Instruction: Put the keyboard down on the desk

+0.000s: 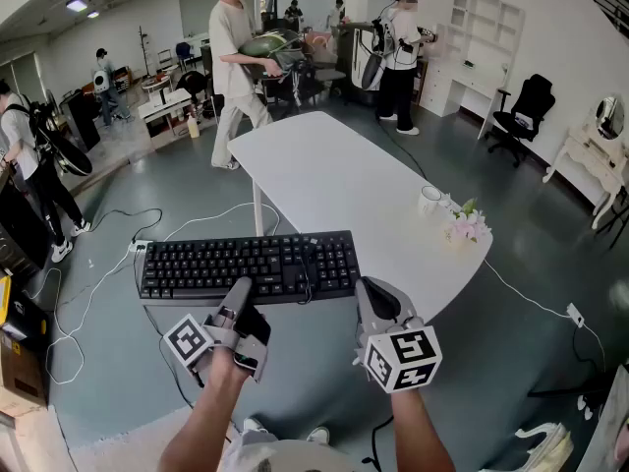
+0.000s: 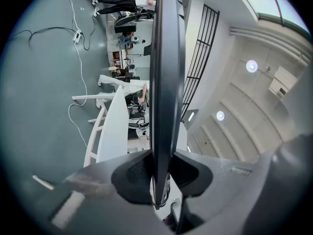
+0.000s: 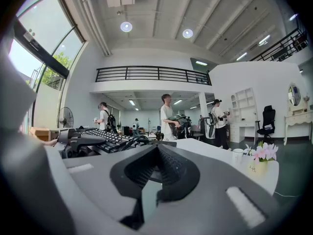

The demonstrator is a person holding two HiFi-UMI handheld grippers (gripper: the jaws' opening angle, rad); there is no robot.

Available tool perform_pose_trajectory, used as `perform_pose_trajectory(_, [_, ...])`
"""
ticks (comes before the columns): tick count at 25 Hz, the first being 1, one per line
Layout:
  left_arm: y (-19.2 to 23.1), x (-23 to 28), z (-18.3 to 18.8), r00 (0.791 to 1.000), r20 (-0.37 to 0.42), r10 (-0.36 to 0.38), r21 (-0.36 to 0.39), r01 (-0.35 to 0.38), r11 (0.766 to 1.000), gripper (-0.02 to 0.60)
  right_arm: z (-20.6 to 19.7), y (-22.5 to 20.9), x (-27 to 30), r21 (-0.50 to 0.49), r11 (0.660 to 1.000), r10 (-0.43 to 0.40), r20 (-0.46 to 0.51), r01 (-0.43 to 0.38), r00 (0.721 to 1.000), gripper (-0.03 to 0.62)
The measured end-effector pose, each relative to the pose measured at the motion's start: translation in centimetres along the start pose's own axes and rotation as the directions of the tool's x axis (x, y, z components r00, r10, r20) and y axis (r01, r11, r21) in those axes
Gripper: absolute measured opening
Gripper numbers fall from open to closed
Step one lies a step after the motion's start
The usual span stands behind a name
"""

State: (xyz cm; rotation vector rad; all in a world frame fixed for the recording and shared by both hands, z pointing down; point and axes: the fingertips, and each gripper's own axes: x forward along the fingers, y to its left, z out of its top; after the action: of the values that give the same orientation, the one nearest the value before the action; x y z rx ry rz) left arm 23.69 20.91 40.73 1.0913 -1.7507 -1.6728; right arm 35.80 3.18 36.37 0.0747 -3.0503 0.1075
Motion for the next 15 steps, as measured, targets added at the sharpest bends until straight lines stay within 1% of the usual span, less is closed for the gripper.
perform_pose_trajectory(8, [1.1, 0.5, -0.2, 1.0, 0.0, 0.003, -0.001, -0.003, 1.0, 0.087, -1.4, -0.7, 0.4, 0.026, 1.0, 0.001, -0.007, -0.001, 1.0, 0.0])
perform_pose_trajectory(12, [2.0, 2.0, 1.0, 1.0, -0.003, 0.001, -0.012, -0.001, 1.0, 0.087, -1.9, -1.1, 2.3, 0.033, 0.999, -0.006, -0.022, 0.006, 1.0, 0.0])
perform_pose_trajectory(15, [3.1, 3.3, 2.6, 1.0, -0.011, 0.005, -0.028, -0.005, 1.0, 0.087, -2.3, -1.1, 4.4, 0.033, 0.999, -0.018, -0.037, 0.019, 0.999, 0.0])
